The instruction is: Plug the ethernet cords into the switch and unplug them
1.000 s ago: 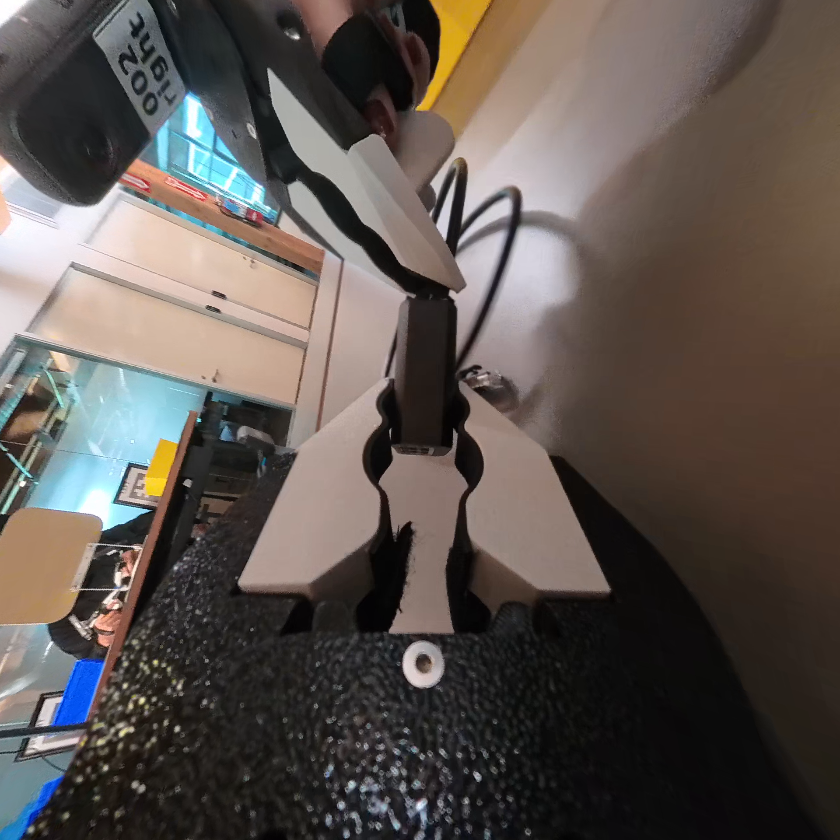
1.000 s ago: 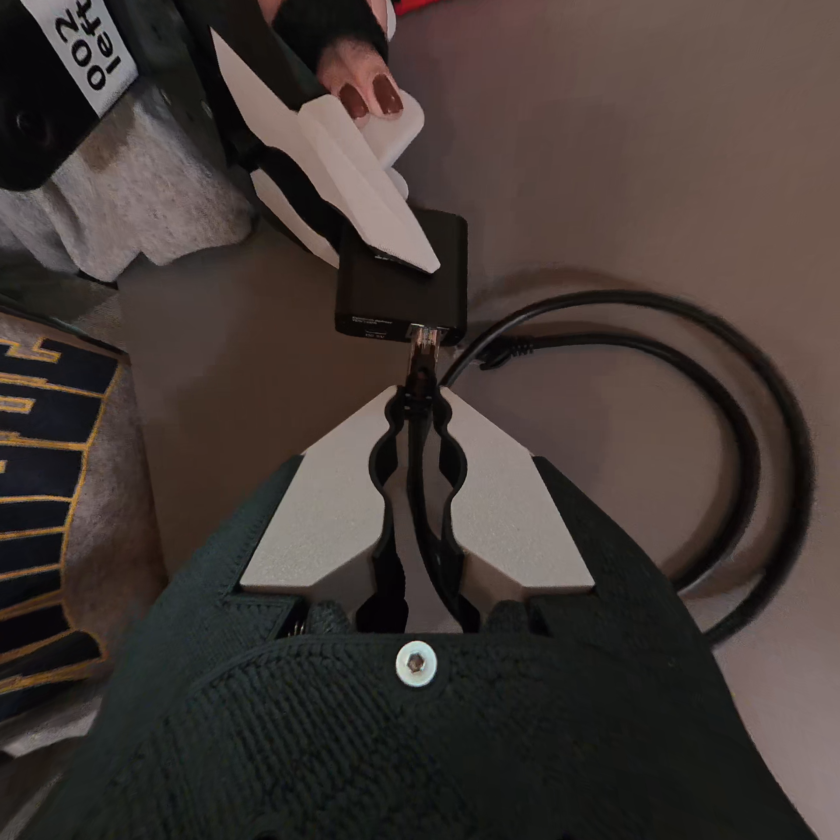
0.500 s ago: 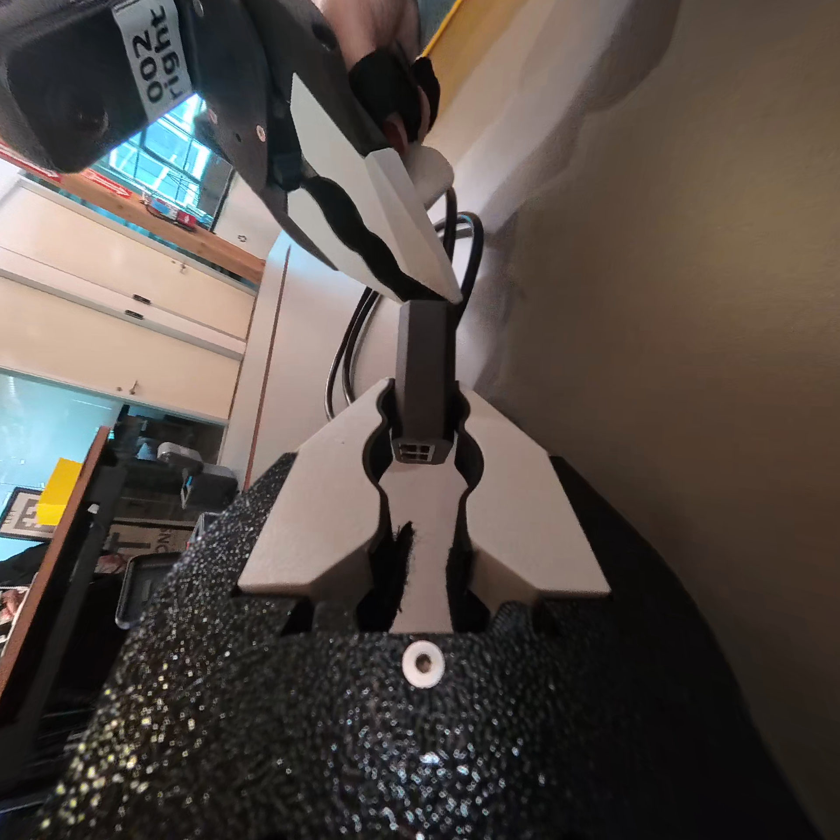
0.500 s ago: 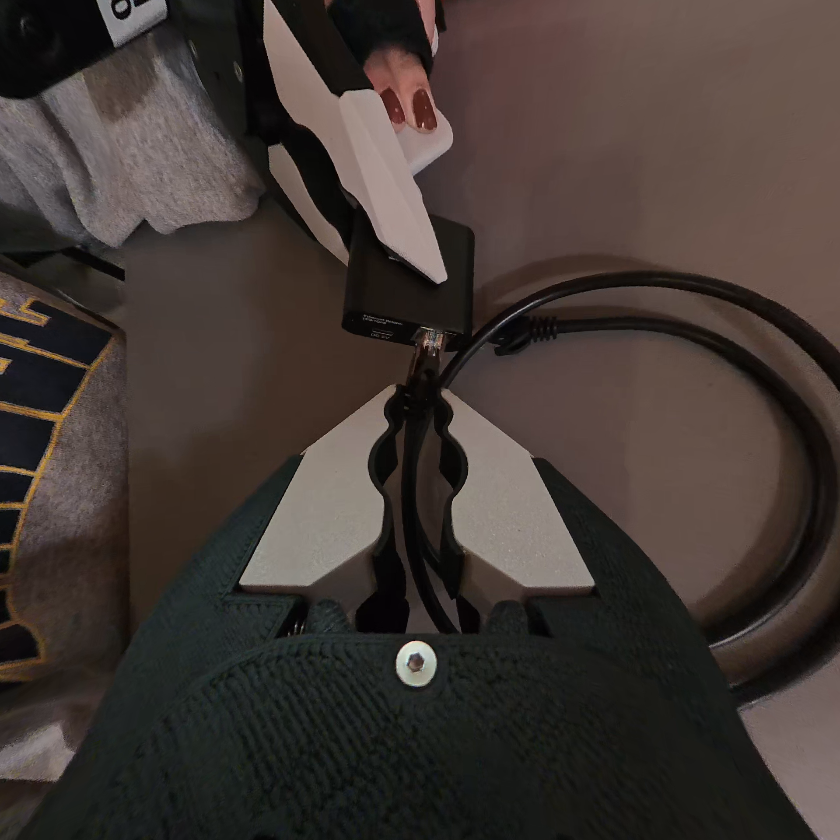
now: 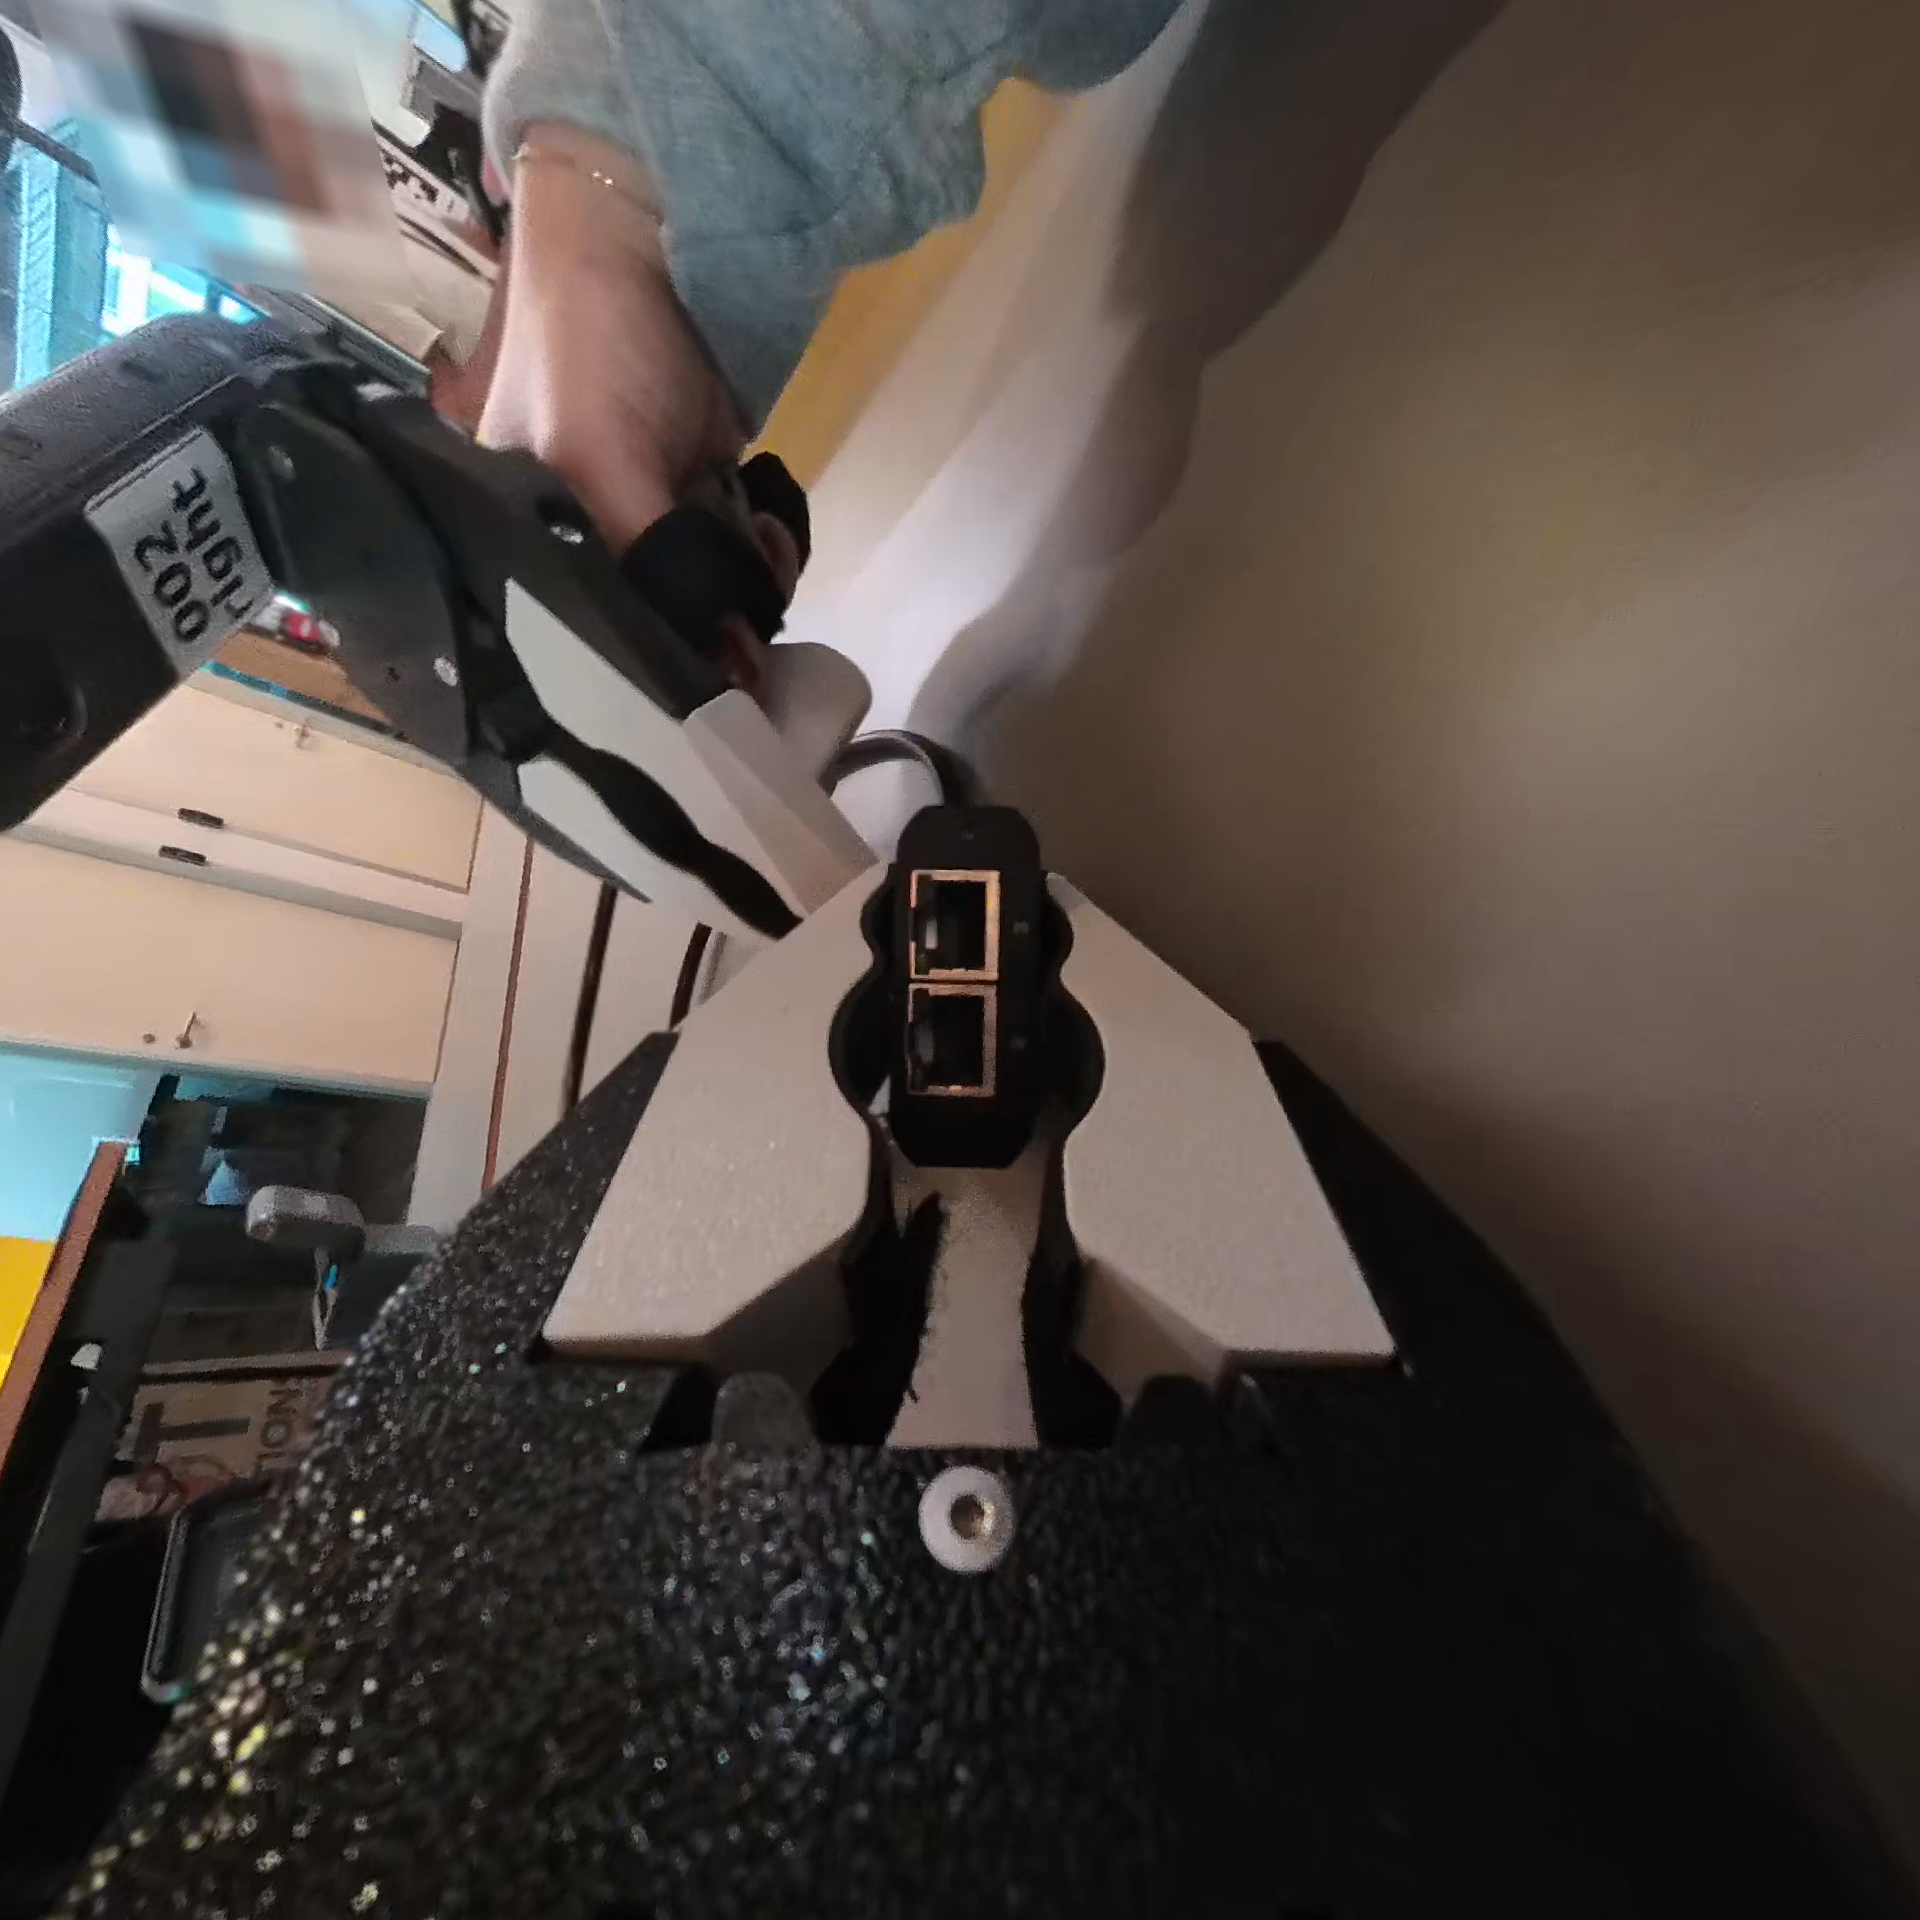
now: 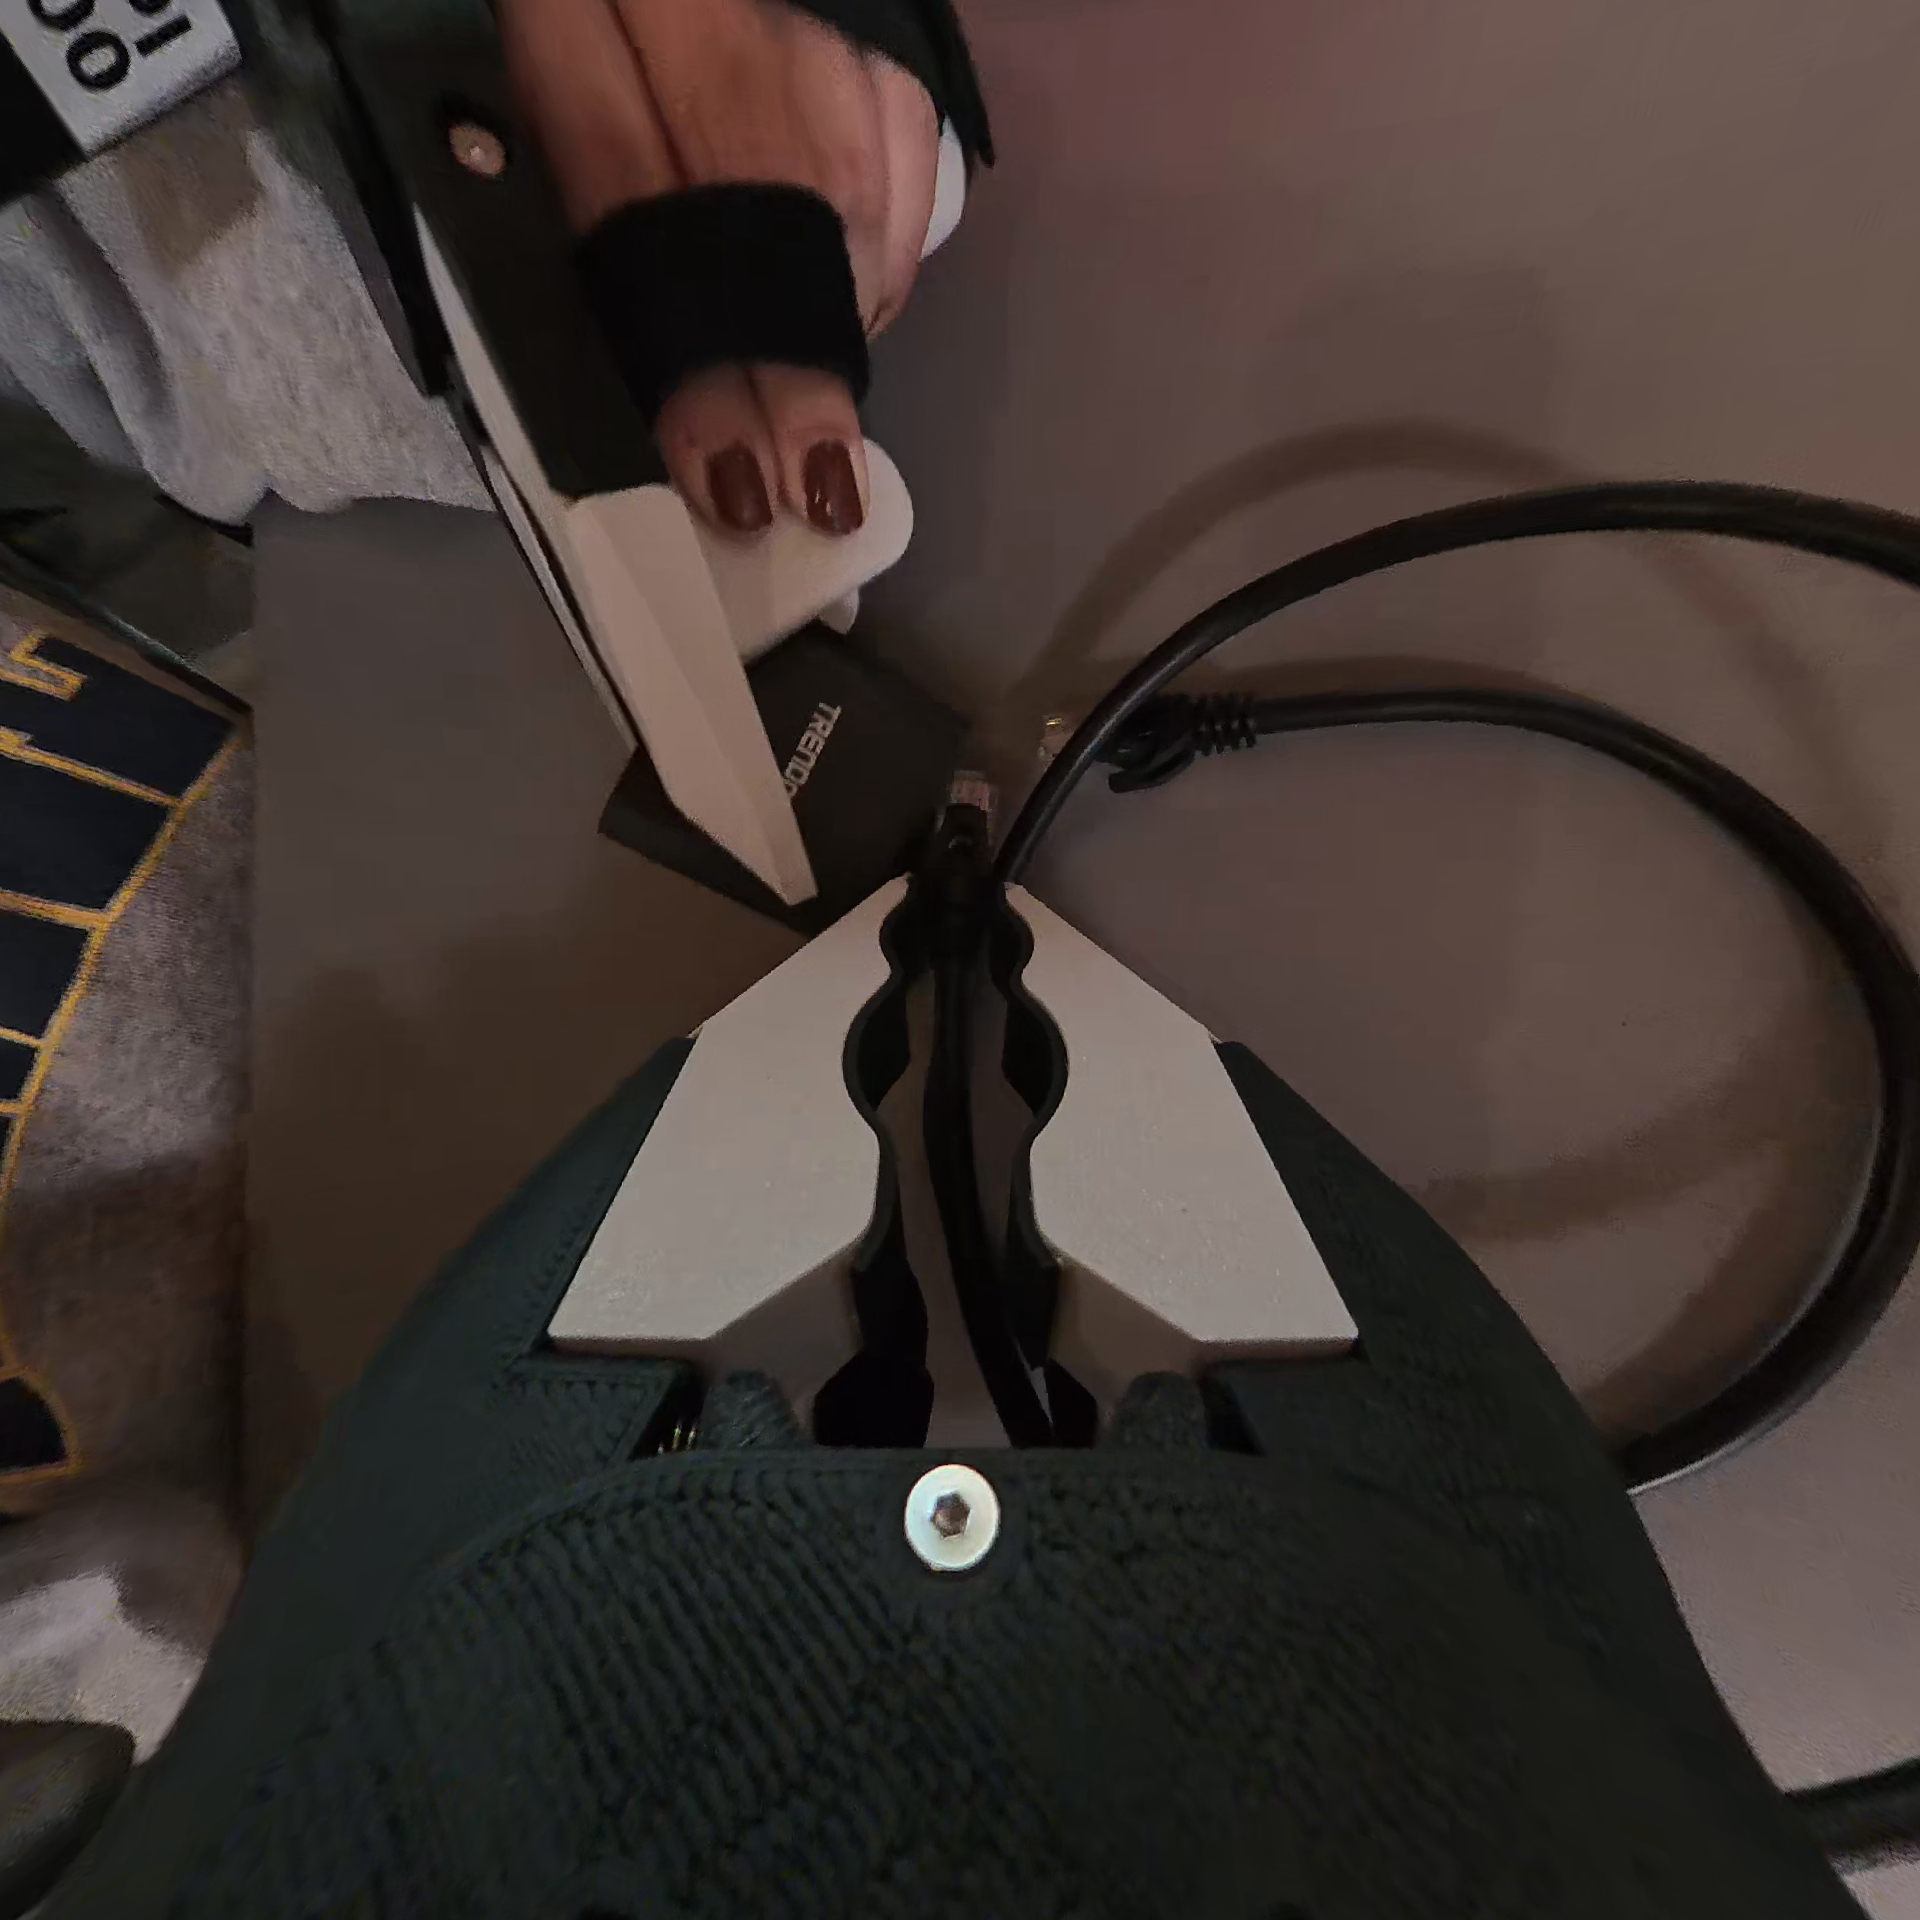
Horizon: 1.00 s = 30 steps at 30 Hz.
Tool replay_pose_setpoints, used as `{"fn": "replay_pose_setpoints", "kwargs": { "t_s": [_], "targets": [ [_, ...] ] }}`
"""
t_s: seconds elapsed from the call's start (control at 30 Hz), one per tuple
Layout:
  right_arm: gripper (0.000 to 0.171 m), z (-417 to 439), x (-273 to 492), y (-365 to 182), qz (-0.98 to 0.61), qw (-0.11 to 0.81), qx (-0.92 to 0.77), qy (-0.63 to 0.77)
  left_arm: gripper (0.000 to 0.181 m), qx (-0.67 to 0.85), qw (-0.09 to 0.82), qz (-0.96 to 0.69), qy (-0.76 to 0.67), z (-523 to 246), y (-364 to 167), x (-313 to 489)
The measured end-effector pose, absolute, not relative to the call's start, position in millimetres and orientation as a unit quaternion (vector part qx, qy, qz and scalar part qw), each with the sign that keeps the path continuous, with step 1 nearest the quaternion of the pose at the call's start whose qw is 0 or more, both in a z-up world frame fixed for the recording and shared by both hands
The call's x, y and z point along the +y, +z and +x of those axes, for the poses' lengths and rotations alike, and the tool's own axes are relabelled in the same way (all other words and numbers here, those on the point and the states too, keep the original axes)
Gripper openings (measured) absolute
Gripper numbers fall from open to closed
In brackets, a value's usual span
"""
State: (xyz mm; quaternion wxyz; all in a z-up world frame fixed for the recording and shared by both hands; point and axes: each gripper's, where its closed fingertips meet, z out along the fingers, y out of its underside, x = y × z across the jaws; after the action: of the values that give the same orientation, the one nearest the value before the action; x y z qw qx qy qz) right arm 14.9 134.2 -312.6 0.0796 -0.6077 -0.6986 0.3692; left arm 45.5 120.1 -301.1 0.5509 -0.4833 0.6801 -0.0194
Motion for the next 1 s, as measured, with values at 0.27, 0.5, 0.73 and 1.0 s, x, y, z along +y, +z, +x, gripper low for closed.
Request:
{"fn": "replay_pose_setpoints", "kwargs": {
  "t_s": [0.27,0.5,0.73,1.0],
  "targets": [
    [0.012,22.5,143.1,-312.9,-0.607,0.165,-0.701,0.337,0.021,0.632,0.574,-0.522,-0.010,21.3,-292.3,133.7],
    [0.055,23.8,140.2,-280.9,-0.526,0.361,-0.694,0.335,0.021,0.494,0.656,-0.555,-0.136,12.1,-246.0,141.6],
    [0.052,6.3,114.3,-224.0,-0.476,0.420,-0.572,0.518,0.020,0.374,0.688,-0.493,-0.380,22.4,-190.3,118.7],
    [0.021,3.3,94.8,-212.5,-0.441,0.416,-0.579,0.545,0.020,0.336,0.672,-0.460,-0.473,30.9,-176.6,104.9]
  ]
}}
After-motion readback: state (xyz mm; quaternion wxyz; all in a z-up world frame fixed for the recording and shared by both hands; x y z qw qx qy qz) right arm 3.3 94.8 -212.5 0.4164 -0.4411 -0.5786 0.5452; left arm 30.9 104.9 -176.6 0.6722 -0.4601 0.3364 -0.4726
